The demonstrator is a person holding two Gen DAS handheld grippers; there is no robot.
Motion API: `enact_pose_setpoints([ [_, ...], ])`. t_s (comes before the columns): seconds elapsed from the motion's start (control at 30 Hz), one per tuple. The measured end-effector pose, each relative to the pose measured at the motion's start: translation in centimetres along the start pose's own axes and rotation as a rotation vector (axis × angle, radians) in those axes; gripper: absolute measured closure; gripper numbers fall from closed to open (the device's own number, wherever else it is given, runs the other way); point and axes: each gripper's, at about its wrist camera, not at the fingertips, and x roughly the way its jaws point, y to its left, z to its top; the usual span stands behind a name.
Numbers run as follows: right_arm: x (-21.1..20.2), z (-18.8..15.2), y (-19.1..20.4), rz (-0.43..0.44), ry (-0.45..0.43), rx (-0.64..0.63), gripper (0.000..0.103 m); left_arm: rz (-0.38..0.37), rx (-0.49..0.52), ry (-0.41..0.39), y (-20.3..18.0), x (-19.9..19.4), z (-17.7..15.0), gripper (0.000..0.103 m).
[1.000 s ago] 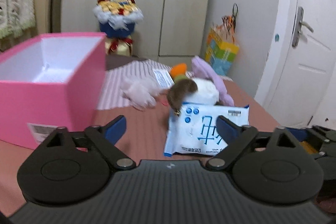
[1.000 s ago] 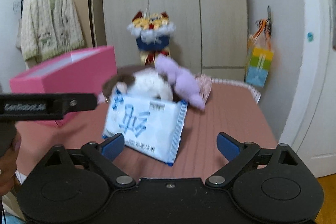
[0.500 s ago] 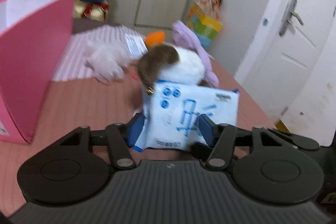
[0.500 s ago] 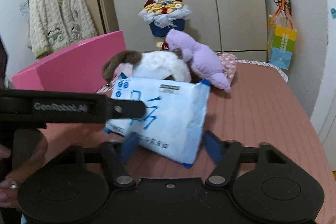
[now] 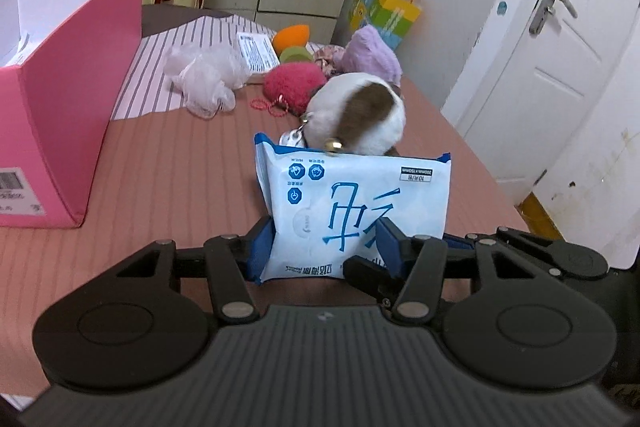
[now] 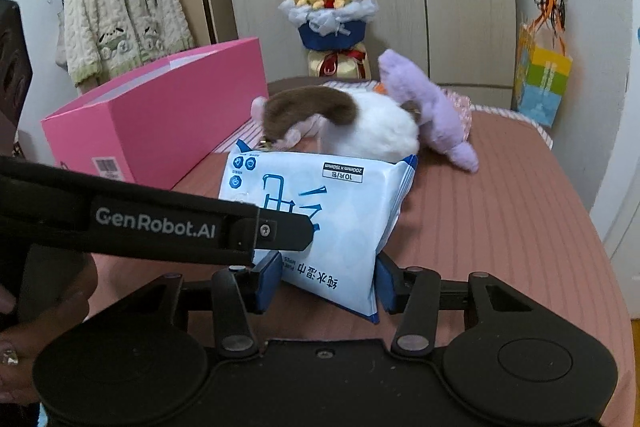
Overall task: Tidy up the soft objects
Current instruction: 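Lift the wipes pack with both grippers and carry it over the pink box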
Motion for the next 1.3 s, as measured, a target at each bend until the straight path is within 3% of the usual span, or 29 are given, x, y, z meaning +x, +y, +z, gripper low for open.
enact_pose_setpoints([
  [0.47,-1.6,0.3,2.3,0.051,0.104,-0.021,0.048,0.015,-0.020,0.107,0.8,-3.0,-0.5,0.049],
  [0.87,-2.7,0.9,6.8,0.130,0.158,-0.072,0.047,0.057,-0.033,0.126,3.2,-7.5,-1.6,0.049],
  [1.3,-4.1,3.6,12.7,0.198,0.174,-0.210,0.047,0.112,-0.047,0.148,6.3,-13.4,-0.2,0.049],
])
